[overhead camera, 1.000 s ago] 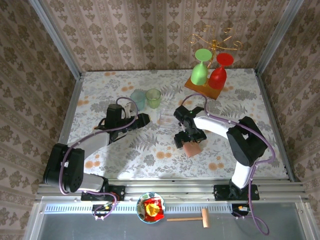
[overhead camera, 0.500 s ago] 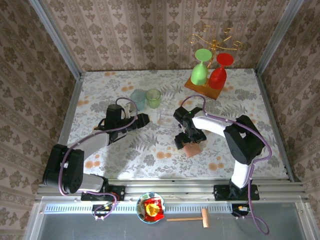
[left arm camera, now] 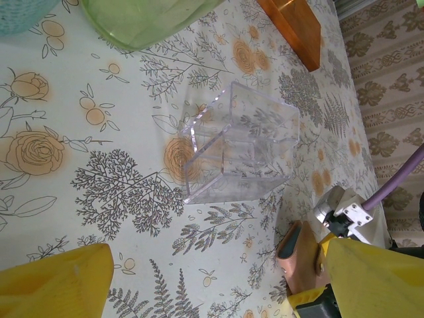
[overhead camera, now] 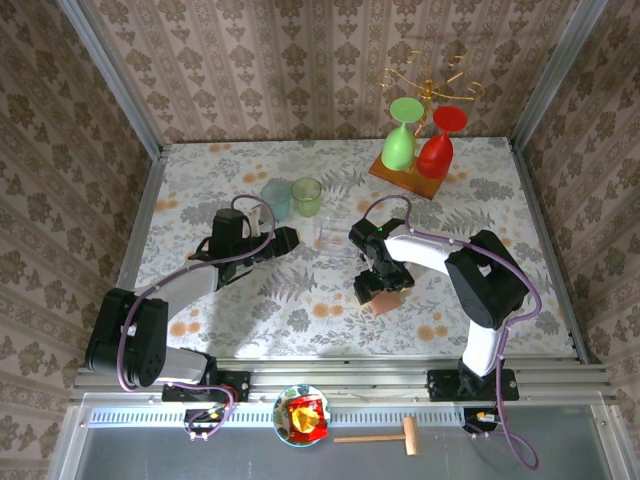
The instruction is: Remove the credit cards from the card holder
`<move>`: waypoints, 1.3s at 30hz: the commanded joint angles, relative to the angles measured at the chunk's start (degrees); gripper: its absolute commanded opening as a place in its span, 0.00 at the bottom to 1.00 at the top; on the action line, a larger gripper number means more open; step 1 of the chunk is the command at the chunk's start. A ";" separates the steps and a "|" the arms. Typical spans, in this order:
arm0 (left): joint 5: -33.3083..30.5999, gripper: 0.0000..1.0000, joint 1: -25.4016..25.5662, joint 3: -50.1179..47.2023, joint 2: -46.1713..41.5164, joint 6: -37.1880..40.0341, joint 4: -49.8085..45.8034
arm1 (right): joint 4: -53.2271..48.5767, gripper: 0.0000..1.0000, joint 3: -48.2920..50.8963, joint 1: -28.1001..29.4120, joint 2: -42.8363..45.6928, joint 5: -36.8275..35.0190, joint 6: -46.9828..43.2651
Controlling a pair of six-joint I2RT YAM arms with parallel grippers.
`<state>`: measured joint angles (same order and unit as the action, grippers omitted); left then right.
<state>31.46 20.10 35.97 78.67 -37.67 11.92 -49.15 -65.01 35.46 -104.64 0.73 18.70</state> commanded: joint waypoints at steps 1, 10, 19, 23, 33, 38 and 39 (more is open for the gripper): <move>-0.31 0.84 -0.26 0.02 -1.33 1.28 -1.11 | -1.48 0.89 0.41 0.15 0.70 1.86 1.86; -0.79 0.84 -0.41 -0.15 -1.75 1.46 -1.65 | -0.33 0.81 -2.41 4.68 1.76 2.64 13.44; -0.01 0.84 -1.72 -1.31 -2.62 2.47 -2.94 | 1.11 0.81 -9.90 12.42 -2.25 -0.59 30.56; 0.22 0.84 -2.68 -1.67 -3.47 2.93 -5.88 | 2.26 0.82 -12.27 13.69 -4.85 -0.39 34.08; 0.95 0.84 -2.92 -3.59 -5.10 1.46 -7.60 | 1.64 0.85 -14.95 14.10 -8.85 -0.69 34.61; 1.12 0.84 -1.52 -4.44 -5.44 -1.40 -5.68 | 0.64 0.90 -14.18 14.03 -6.27 -1.16 33.93; 0.74 0.84 -1.00 -4.41 -5.22 -2.33 -5.47 | 0.11 0.90 -14.09 14.04 -5.54 -1.40 33.54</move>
<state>31.68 18.04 31.99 74.59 -37.47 5.56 -46.54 -78.39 49.19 -112.88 1.67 51.62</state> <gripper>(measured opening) 0.844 0.903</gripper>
